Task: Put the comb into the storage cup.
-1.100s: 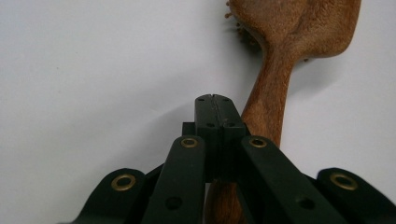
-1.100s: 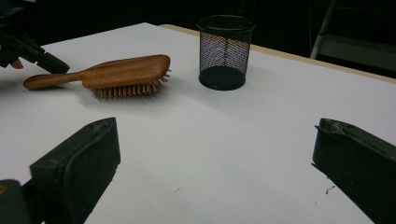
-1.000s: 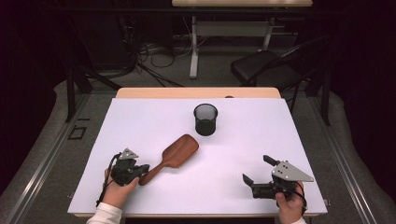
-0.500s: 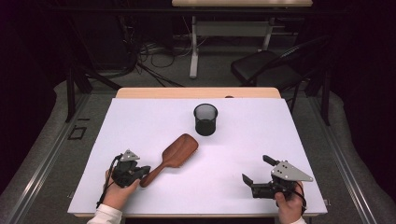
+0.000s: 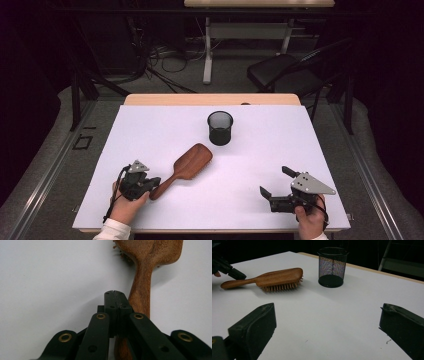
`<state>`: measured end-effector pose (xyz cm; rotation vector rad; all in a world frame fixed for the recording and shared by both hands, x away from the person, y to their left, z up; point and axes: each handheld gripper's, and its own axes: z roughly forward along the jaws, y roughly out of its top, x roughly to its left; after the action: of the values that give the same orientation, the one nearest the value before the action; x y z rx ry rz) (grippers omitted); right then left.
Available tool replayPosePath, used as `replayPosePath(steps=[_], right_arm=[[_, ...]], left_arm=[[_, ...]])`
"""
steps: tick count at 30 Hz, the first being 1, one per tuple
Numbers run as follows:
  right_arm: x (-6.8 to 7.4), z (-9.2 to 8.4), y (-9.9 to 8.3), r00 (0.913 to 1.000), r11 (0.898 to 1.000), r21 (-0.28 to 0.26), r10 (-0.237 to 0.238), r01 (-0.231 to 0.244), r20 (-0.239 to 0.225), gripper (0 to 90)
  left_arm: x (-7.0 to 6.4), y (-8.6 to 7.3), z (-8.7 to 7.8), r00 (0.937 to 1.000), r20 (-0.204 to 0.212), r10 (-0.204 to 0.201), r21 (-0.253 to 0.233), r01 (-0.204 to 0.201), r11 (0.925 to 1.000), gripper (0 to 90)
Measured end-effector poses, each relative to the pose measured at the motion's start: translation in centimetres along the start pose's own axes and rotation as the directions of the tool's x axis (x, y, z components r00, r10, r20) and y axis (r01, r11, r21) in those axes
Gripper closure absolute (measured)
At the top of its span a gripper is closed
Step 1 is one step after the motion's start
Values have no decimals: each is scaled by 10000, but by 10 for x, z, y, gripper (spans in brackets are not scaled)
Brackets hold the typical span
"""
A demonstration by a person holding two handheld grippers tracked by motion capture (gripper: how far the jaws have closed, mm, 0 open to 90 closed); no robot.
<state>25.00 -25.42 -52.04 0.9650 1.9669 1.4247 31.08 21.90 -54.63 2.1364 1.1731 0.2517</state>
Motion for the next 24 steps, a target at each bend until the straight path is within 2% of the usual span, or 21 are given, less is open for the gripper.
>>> replayPosePath(steps=[13, 18, 24], right_arm=[[0, 0, 0, 10000, 10000, 61, 63, -62, -16, 5], [0, 0, 0, 10000, 10000, 25, -65, 65, -17, 5], [0, 0, 0, 10000, 10000, 82, 14, -14, -25, 9]], left_arm=[[5, 0, -2, 9996, -136, -240, -341, 235, 9991, 814], [7, 0, -4, 9993, -183, -315, -532, 305, 9981, 754], [9, -1, -4, 9986, -219, -479, -670, 464, 9967, 670]])
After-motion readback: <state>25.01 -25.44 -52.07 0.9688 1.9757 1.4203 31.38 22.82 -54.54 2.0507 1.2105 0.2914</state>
